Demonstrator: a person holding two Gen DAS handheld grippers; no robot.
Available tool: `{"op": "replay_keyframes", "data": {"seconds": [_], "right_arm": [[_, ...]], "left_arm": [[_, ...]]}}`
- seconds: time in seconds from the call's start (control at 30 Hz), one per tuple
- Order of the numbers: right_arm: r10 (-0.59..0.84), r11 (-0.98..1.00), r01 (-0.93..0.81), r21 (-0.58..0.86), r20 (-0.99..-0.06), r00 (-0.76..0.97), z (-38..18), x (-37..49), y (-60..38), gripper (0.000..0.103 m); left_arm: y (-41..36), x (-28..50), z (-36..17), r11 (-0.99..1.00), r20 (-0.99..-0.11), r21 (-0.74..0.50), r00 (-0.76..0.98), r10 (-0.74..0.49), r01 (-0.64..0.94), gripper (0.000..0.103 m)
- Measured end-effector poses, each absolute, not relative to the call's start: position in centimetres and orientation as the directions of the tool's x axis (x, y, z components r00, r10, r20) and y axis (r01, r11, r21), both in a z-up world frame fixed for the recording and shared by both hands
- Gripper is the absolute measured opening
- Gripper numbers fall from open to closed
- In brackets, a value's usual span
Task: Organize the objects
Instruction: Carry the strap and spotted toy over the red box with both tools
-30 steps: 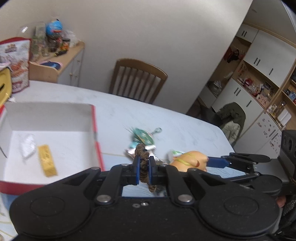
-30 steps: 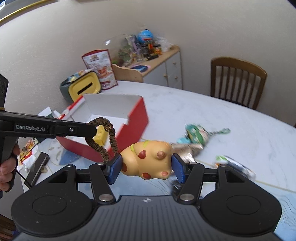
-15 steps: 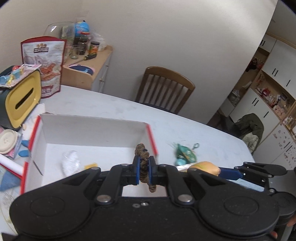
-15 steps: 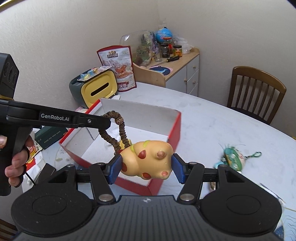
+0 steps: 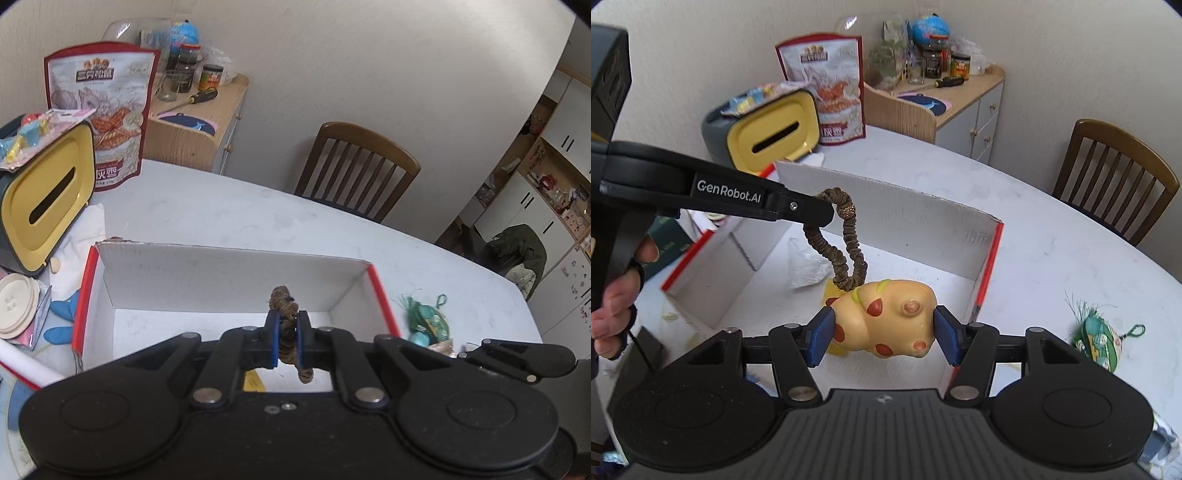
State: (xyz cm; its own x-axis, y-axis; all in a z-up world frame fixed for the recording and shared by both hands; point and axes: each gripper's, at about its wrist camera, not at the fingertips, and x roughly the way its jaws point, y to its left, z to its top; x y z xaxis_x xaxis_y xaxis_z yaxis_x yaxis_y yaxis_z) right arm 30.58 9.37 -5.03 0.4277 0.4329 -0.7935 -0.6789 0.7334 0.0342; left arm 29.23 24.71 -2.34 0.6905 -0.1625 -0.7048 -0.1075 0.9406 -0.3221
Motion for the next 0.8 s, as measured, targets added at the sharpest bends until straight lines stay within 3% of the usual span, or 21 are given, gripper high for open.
{"op": "replay_keyframes", "data": {"seconds": [0.8], "right_arm": [[0.287,0.735,-0.677,-0.048,-0.882,0.374,-11.6,34.6,15.1,0.058]], "left_arm": [[27.0,35.6,-8.8,0.958,-0.833,-0.251,0.535,-0.142,-0.136,0.007]]}}
